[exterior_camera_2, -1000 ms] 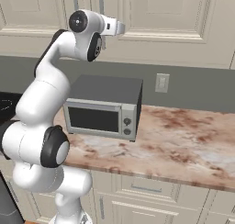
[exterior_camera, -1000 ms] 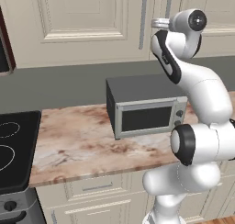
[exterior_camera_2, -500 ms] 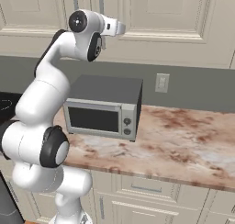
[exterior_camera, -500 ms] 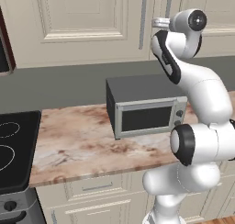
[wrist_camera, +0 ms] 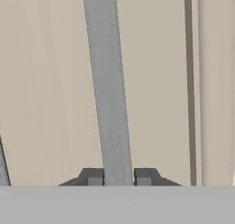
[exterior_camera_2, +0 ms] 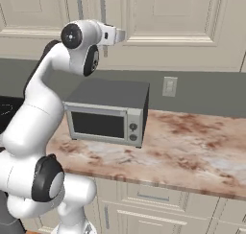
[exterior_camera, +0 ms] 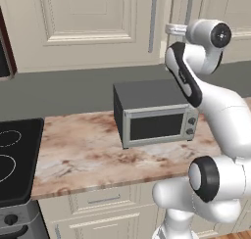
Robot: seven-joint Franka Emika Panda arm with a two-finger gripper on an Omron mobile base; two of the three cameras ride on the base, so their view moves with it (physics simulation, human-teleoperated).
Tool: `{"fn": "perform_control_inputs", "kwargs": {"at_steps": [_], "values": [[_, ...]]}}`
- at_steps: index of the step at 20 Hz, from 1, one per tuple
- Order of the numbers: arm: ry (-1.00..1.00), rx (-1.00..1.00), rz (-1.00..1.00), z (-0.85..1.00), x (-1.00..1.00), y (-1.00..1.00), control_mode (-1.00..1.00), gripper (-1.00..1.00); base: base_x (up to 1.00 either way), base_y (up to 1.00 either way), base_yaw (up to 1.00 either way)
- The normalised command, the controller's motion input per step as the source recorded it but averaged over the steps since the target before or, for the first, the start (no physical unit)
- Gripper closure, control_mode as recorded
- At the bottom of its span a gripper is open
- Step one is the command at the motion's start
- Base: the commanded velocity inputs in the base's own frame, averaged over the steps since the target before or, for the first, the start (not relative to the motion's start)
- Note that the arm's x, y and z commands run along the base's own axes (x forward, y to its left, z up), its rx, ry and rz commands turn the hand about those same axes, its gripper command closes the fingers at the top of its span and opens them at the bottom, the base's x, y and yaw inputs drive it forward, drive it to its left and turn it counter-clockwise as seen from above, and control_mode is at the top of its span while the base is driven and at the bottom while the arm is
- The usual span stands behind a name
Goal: Move the bowls from the cabinet to the plates on the dining table.
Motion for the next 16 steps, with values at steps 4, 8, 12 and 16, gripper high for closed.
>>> {"fn": "perform_control_inputs", "kwargs": {"at_steps": [4, 8, 12, 16], "values": [[-0.16, 0.00, 0.08, 0.00, -0.86, 0.00, -1.00, 1.00, 0.00, 0.00, 0.00], [-0.17, 0.00, 0.08, 0.01, -0.87, 0.00, -1.00, 1.00, 0.00, 0.00, 0.00], [-0.15, 0.00, 0.08, 0.02, -0.82, 0.00, -1.00, -1.00, 0.00, 0.00, 0.00], [-0.14, 0.00, 0.08, 0.06, -0.79, -0.01, -1.00, -1.00, 0.00, 0.00, 0.00]]}}
